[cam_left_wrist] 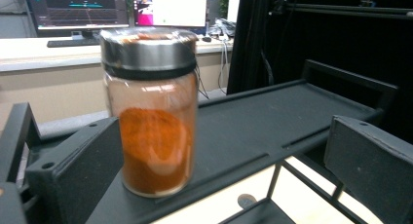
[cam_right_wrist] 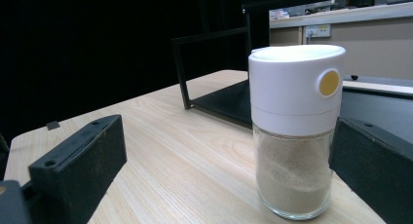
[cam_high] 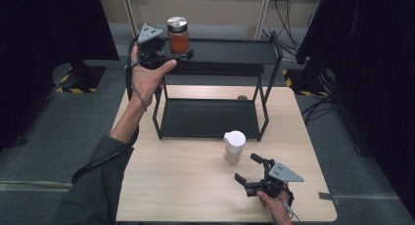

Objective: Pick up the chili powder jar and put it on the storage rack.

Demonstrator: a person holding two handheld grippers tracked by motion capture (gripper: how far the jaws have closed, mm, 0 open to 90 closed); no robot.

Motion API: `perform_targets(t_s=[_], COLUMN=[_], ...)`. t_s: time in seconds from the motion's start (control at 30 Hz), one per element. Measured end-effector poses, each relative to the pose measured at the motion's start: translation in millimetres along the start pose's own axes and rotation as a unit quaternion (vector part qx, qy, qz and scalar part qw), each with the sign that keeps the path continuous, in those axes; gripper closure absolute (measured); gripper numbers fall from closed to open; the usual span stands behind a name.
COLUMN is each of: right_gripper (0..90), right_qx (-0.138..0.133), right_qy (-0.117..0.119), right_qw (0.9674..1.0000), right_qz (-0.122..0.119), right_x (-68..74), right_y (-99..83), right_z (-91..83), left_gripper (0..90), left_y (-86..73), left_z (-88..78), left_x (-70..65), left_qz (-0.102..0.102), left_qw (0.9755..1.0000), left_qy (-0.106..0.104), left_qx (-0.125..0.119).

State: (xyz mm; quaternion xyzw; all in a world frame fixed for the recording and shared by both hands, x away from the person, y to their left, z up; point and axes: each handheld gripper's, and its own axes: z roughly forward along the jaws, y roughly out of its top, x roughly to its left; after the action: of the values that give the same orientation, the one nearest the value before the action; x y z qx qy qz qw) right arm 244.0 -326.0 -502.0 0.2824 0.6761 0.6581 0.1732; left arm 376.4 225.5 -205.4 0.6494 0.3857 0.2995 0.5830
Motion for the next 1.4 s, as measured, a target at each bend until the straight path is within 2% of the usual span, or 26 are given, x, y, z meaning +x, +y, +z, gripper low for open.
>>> perform_targets(t_s=[0.2, 0.33, 0.63, 0.97, 1.23, 1.4], right_gripper=[0.7, 0.7, 0.6, 0.6, 0.6, 0.6], right_qx=[0.001, 0.001, 0.001, 0.002, 0.001, 0.002], right_qy=[0.001, 0.001, 0.002, 0.003, 0.003, 0.004], right_qw=[1.0, 1.0, 1.0, 1.0, 1.0, 1.0], right_qz=[-0.001, -0.002, -0.003, -0.004, -0.003, -0.004], right_x=[-0.1, 0.2, 0.2, 0.6, 0.9, 1.0], right_y=[0.1, 0.1, 0.0, -0.1, -0.3, -0.2], right_z=[0.3, 0.3, 0.5, 0.9, 1.0, 1.2], left_gripper=[0.2, 0.2, 0.2, 0.5, 0.5, 0.5], left_y=[-12.3, -22.5, -43.0, -66.6, -86.5, -100.0], left_z=[-11.8, -18.5, -34.8, -52.0, -63.2, -69.4], left_x=[-5.4, -8.4, -17.1, -22.0, -30.3, -31.8], left_qz=[0.001, -0.009, 0.005, 0.0, 0.015, 0.011], left_qw=[0.9998, 0.9993, 0.9982, 0.9959, 0.9943, 0.9933], left_qy=[-0.017, -0.034, -0.057, -0.086, -0.098, -0.109], left_qx=[-0.006, -0.012, -0.016, -0.03, -0.039, -0.038])
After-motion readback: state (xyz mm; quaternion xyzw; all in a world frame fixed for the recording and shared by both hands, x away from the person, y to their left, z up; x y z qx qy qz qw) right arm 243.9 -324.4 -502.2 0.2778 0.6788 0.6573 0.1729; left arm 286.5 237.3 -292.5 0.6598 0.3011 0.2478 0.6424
